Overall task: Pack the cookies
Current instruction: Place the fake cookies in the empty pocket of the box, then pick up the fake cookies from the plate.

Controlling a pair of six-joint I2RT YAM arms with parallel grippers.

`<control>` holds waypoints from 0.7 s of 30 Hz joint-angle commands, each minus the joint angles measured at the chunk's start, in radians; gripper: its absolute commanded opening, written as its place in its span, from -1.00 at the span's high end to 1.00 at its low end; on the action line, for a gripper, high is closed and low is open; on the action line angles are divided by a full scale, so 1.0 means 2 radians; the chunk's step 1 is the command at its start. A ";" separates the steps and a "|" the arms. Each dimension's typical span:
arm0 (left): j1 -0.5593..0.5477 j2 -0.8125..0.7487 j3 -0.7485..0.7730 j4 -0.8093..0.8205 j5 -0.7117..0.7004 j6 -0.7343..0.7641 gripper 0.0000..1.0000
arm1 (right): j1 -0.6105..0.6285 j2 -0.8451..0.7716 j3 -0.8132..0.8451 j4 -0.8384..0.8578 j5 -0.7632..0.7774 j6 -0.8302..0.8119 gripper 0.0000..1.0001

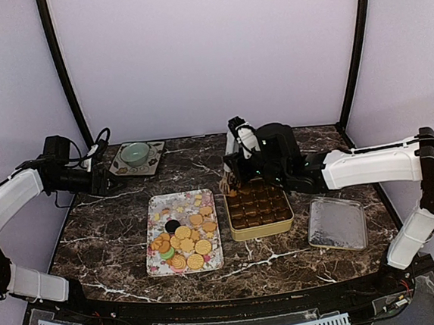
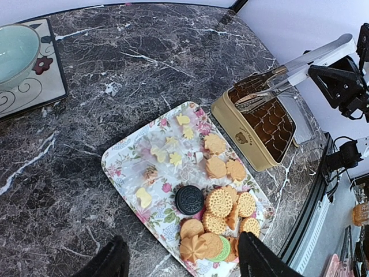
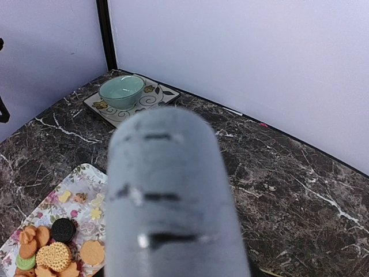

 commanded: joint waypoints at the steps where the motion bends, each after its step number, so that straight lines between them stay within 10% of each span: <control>1: 0.002 -0.015 0.002 0.000 0.008 -0.002 -0.34 | 0.022 -0.039 0.022 0.010 -0.017 -0.006 0.18; 21: 0.002 -0.018 0.001 -0.006 0.001 0.005 -0.34 | 0.137 0.081 0.108 0.050 -0.057 0.033 0.20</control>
